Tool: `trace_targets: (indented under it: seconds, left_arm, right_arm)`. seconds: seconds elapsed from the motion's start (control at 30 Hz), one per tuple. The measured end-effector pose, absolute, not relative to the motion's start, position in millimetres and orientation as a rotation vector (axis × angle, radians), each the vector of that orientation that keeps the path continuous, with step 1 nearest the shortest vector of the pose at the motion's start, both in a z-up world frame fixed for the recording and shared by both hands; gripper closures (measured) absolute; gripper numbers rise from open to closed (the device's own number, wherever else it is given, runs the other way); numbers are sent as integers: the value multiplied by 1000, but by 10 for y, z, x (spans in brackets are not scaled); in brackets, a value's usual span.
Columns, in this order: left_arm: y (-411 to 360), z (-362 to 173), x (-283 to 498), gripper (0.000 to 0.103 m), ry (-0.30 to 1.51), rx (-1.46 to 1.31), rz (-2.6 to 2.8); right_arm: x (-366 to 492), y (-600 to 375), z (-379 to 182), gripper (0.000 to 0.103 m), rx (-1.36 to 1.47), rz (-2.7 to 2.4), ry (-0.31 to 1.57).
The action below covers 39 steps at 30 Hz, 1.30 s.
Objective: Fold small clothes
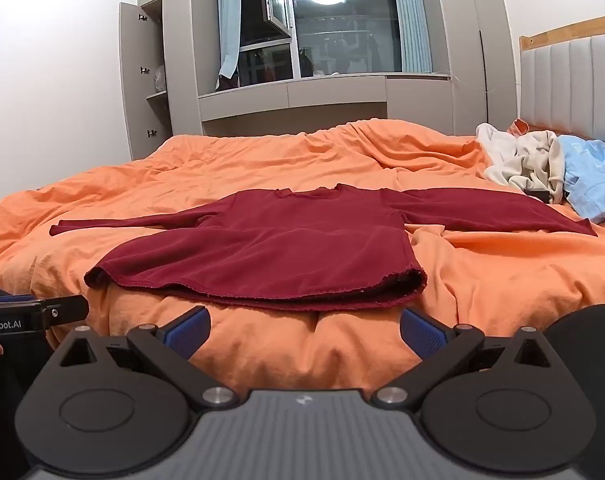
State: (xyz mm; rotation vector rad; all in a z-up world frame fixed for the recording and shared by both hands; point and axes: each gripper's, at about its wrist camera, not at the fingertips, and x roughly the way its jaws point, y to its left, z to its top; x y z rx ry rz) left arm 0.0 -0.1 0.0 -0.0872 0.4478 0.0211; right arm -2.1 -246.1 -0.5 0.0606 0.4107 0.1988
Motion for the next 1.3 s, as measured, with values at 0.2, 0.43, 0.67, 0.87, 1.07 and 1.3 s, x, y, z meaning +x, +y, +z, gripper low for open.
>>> trace_targets:
  seconds: [0.2, 0.43, 0.67, 0.87, 1.07, 1.3]
  left_arm:
    - [-10, 1, -1, 1, 456, -87, 17]
    - [0, -15, 29, 1, 460, -80, 16]
    - [-8, -10, 24, 1, 459, -84, 22]
    - [-9, -12, 24, 1, 457, -83, 20]
    - [-8, -11, 23, 1, 458, -84, 20]
    - [-7, -10, 22, 1, 458, -84, 20]
  right_arm:
    - [-34, -2456, -13, 0, 55, 204, 407]
    - [-25, -2459, -17, 0, 62, 198, 415]
    - [-30, -2456, -21, 0, 61, 198, 416]
    - [-27, -2459, -25, 0, 62, 198, 416]
    - [-29, -2458, -30, 0, 62, 198, 418]
    - [-27, -2458, -35, 0, 62, 199, 417]
